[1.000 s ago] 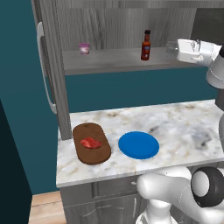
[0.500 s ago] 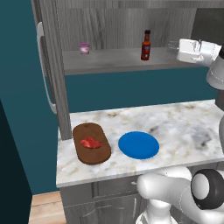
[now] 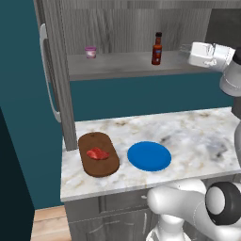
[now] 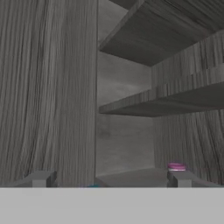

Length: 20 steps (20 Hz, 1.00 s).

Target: Pick the steak from the plate and place it on the cutting board. Then pick the condiment bottle from the cabinet and place it next to the cutting board.

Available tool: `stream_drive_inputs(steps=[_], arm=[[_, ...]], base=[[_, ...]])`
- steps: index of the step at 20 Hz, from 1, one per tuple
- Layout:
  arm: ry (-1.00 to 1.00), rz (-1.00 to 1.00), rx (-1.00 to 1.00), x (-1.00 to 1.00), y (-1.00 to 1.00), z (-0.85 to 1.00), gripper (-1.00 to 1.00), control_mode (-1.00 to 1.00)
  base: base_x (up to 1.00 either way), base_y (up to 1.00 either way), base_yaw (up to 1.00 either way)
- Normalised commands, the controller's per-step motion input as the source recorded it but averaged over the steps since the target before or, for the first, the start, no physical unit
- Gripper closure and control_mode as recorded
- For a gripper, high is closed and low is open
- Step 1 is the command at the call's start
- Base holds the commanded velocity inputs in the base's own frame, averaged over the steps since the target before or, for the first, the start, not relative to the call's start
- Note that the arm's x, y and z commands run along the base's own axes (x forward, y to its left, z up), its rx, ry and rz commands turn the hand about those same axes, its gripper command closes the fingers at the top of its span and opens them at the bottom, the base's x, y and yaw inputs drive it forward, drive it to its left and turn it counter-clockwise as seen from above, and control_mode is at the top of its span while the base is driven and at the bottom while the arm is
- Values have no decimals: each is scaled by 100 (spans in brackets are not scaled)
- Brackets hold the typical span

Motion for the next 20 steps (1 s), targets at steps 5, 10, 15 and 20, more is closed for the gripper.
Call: stream_drive_inputs(steps=[5,10,15,20], arm=[[0,0,3,18,0,-8,-100,-100],[1,-1,2,15,0,-5,-100,-100],[1,-2,1,11,-3,0,-100,-100],[1,-3,0,3,-11,0,-100,-100]], base=[[0,0,0],[0,0,0],[0,0,0],[0,0,0]])
